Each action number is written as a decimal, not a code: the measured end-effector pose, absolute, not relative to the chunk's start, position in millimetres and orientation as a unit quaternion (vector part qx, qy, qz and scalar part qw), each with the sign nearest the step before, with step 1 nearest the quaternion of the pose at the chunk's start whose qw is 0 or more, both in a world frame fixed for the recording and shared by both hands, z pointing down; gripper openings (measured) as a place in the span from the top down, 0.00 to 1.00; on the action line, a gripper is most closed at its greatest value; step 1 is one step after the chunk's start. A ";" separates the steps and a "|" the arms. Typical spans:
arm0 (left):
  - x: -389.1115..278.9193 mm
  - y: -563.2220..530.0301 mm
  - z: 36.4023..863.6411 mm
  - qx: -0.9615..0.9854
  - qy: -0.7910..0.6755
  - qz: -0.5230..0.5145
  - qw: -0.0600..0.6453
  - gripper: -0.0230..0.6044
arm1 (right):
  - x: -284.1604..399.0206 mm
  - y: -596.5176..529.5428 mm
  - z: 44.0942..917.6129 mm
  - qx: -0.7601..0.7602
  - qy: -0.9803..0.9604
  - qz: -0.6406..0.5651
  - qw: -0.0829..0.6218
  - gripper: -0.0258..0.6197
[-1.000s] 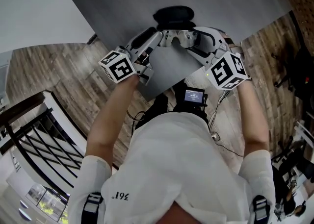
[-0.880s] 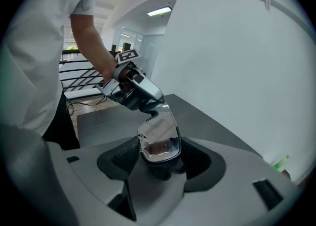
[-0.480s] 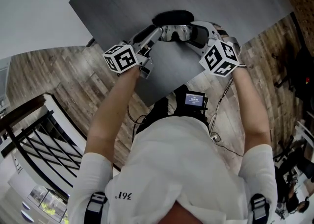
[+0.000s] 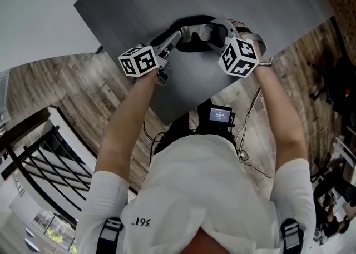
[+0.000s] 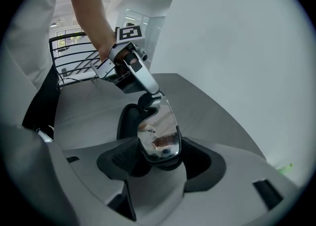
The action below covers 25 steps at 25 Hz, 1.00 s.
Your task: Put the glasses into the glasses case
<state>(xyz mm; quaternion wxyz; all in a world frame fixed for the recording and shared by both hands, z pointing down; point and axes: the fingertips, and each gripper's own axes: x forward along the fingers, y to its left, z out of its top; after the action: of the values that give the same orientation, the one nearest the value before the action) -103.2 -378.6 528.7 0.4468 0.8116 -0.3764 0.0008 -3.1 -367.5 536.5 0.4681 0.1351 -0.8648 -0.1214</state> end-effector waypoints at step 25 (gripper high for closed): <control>-113.2 -390.0 565.6 0.794 -0.411 0.065 0.444 0.68 | -4.3 -393.2 580.9 0.144 -0.828 -0.141 0.523 0.53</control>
<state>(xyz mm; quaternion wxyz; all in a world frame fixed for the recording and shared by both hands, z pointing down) -113.2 -390.0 565.6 0.4441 0.7936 -0.4106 0.0653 -4.3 -393.2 580.9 0.5226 0.1444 -0.8284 -0.1410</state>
